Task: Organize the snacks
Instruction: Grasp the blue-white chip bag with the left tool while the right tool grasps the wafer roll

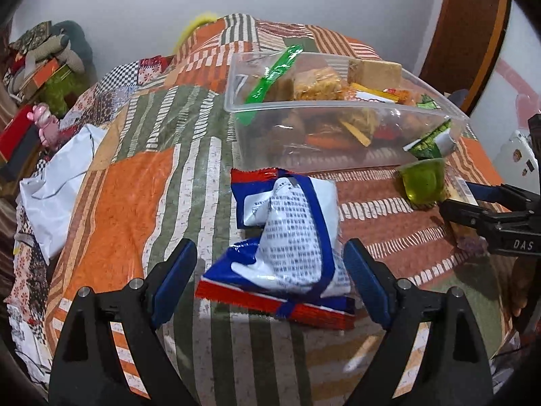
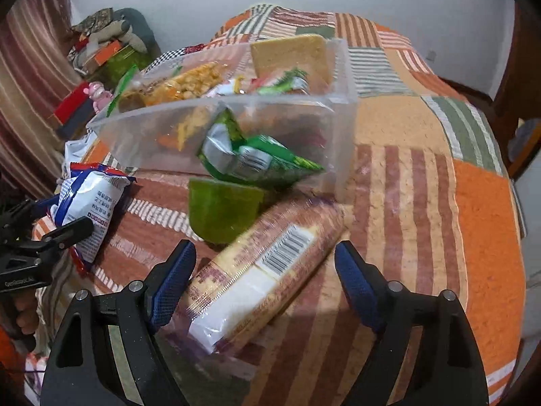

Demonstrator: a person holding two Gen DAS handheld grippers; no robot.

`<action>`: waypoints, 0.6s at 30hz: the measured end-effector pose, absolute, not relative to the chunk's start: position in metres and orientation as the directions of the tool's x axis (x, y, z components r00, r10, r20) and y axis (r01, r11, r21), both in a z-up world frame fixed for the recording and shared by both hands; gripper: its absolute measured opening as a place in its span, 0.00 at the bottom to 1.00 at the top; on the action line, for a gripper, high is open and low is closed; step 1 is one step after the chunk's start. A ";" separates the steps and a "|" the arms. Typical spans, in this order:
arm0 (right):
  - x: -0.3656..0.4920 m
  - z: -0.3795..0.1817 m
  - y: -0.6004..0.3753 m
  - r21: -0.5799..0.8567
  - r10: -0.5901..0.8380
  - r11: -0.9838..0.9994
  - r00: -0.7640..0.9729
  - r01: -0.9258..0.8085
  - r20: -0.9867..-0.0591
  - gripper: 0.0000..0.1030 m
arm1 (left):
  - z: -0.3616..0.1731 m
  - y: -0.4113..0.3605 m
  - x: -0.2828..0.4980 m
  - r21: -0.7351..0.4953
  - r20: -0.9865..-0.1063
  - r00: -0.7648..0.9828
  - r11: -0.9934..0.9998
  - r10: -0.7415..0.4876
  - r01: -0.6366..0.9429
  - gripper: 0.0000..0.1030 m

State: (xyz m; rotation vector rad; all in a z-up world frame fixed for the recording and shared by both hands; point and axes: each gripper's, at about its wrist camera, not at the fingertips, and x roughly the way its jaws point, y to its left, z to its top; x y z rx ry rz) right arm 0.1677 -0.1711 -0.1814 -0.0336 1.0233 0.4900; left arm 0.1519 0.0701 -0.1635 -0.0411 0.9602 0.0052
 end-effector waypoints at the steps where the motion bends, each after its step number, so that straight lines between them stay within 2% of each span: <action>1: 0.167 -0.180 -0.175 0.191 0.369 0.895 0.428 -0.403 -0.825 0.78 | -0.163 0.068 0.152 -0.028 -0.817 0.576 0.999 -0.014 -0.015 0.86; 5: 0.161 -0.175 -0.195 0.144 0.325 0.911 0.458 -0.386 -0.827 0.78 | -0.166 0.066 0.157 -0.026 -0.823 0.568 1.000 -0.014 -0.013 0.86; 8: 0.161 -0.170 -0.206 0.144 0.321 0.916 0.466 -0.376 -0.824 0.70 | -0.175 0.066 0.164 -0.032 -0.847 0.531 0.999 -0.011 -0.030 0.86; 14: 0.170 -0.167 -0.196 0.160 0.346 0.906 0.468 -0.392 -0.813 0.66 | -0.183 0.069 0.169 -0.079 -0.850 0.525 0.996 -0.040 -0.052 0.86; 15: 0.172 -0.169 -0.192 0.173 0.360 0.899 0.454 -0.402 -0.815 0.65 | -0.183 0.068 0.169 -0.074 -0.847 0.530 0.996 -0.036 -0.050 0.86; 17: 0.173 -0.175 -0.186 0.173 0.360 0.895 0.435 -0.412 -0.825 0.55 | -0.183 0.067 0.169 -0.064 -0.843 0.537 0.997 -0.031 -0.042 0.80; 18: 0.174 -0.178 -0.183 0.159 0.349 0.896 0.437 -0.415 -0.829 0.55 | -0.183 0.067 0.169 -0.068 -0.842 0.538 0.997 -0.037 -0.038 0.75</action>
